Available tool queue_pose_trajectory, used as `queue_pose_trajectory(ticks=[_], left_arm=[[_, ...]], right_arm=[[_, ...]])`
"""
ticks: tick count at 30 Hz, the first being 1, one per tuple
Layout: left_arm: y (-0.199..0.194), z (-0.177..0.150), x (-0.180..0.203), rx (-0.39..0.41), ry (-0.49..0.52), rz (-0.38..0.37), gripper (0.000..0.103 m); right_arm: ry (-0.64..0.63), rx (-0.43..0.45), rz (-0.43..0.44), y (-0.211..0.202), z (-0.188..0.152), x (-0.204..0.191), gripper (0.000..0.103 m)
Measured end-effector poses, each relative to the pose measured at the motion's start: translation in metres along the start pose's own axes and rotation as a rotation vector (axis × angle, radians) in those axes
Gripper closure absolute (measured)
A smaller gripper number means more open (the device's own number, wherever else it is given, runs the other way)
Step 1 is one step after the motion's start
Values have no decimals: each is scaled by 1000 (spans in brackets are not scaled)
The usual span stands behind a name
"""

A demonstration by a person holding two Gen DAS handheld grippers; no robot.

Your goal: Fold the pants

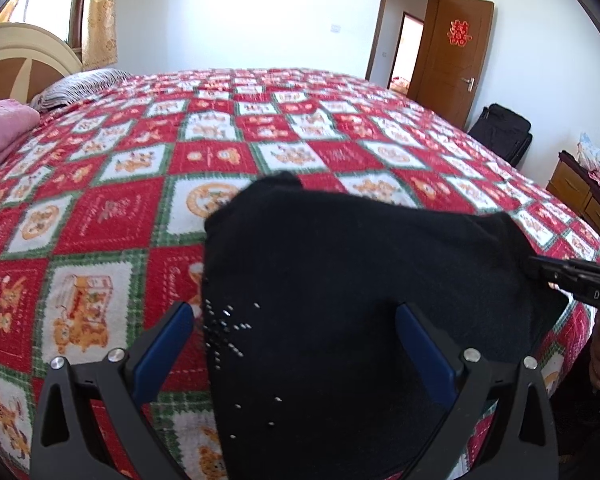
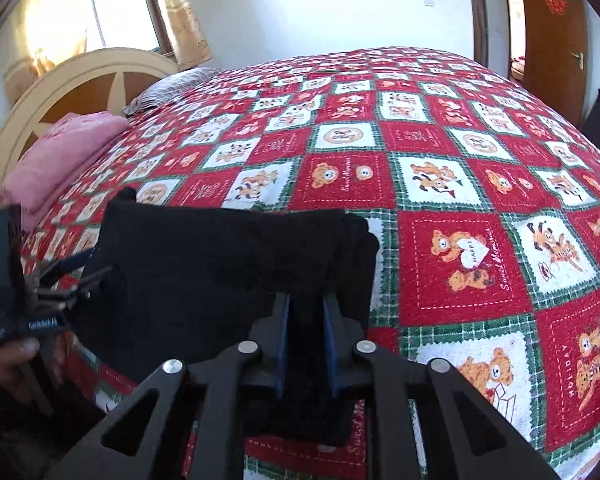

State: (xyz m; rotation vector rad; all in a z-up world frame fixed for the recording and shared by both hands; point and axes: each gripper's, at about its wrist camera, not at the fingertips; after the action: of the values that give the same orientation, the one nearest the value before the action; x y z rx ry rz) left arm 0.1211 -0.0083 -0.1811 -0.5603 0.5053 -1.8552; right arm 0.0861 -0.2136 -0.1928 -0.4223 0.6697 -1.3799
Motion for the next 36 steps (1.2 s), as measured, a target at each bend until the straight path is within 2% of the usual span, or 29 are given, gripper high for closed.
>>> queue_pose_trajectory(ticks=[5,11,13,14,15,16,24,31,32,33,34,36], left_arm=[[8,-5,-4,-18,-2,-2,0],[8,-6,-8,-18,-12,0,0],[7,-6,-11,-10,-17,5,0],[8,-6,-12,-14,-24,2,0],[10,-7,-14,-19,-35,-7,0],[11,-8,-15,-18,-41,-12,0],[13,-12,-18,5,-33,-36,0],[13,-13,-19,36,-44,-47,0],[13,-13,-19,39,-44,-49,0],[12,-13,-18,43,-43,-51,0],[11,-13,-18,46,-41,-54,0],[10,-13,-15,53,-25,-62,1]], right_arm=[[15,-28,-39,-1,-2,11,92],[30,-21,-8,3,-5,19,89],[68,-7,19,-1,-3,25,71],[79,-2,6,-2,-3,27,53],[83,-2,-8,-1,-3,28,40],[85,-2,-17,1,-4,29,39],[193,-15,98,14,-11,51,39],[236,23,136,21,-15,51,40],[237,25,139,21,-14,51,43],[242,28,149,21,-14,50,56],[258,30,189,21,-14,51,63],[275,34,209,21,-14,50,67]])
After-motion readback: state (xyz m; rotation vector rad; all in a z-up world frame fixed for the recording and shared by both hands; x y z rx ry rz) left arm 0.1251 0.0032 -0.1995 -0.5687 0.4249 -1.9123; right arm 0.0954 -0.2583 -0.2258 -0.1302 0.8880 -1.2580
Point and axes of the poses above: each gripper's, at about its wrist camera, not at the fingertips, and y roughly the way its jaws point, x to its right, z to its top, and after that the axes turned 6 degrees about x, right-handed
